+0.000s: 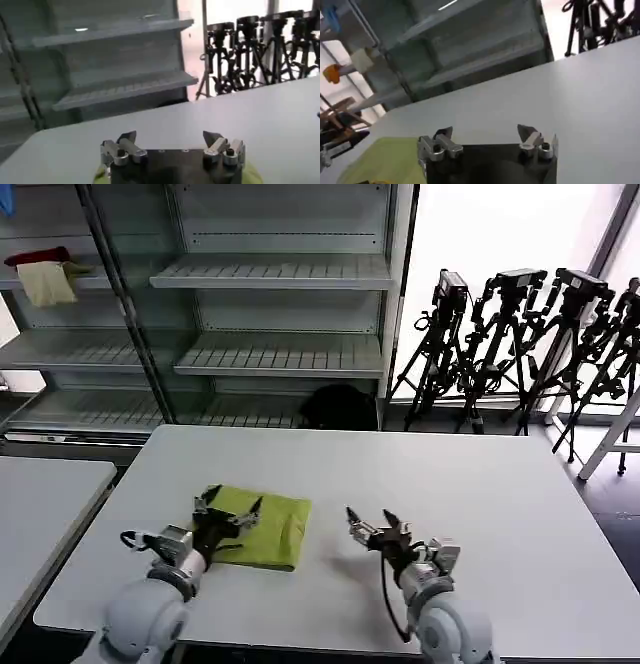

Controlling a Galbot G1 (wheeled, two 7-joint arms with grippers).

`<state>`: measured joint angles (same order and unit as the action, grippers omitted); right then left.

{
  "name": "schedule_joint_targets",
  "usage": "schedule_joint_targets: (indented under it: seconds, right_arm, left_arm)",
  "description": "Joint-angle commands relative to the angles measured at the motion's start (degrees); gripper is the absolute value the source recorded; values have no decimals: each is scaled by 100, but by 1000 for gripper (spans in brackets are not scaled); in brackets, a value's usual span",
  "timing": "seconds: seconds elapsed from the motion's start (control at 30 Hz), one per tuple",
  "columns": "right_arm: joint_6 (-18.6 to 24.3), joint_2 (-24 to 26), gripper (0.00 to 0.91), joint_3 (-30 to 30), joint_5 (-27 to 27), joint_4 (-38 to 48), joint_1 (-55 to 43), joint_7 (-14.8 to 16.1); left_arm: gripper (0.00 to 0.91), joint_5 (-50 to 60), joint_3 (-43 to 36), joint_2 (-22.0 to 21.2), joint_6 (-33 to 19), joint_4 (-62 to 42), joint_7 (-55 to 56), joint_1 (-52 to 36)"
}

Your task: Fold and organize the clothes.

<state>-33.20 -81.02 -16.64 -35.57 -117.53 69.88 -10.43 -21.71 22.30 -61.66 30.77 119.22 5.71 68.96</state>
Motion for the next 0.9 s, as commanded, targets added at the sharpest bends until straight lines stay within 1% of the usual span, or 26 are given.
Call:
schedule_joint_targets:
  seconds: [0.03, 0.3, 0.33, 0.37, 0.4, 0.43, 0.47, 0.9]
  right_arm:
    - [-41, -731, 907, 1114, -847, 816, -232, -524]
    - [-40, -984, 907, 1175, -692, 1106, -333, -549]
    - [-41, -1014, 877, 1177, -666, 1136, -345, -571]
    - [-39, -1021, 736, 1176, -660, 1147, -352, -572]
    - [-38, -1025, 262, 1177, -656, 1160, -363, -580]
    - [-36, -1035, 81, 1174, -649, 1170, -373, -596]
    - [-35, -1044, 0, 1166, -648, 1177, -383, -604]
    - [-30, -1121, 0, 1016, -658, 1363, -568, -739]
  left_arm:
    - [907, -366, 1246, -52, -69, 143, -26, 370]
    - [907, -348, 1143, -349, -67, 99, -29, 392]
    - [907, -353, 1139, -382, -67, 101, -32, 399]
    - [907, -354, 1137, -390, -68, 100, -31, 400]
    - [907, -357, 1137, -400, -70, 96, -32, 403]
    - [907, -359, 1144, -407, -81, 89, -35, 414]
    - [907, -362, 1149, -408, -87, 78, -35, 418]
    - [907, -361, 1186, -485, -224, -64, -24, 524]
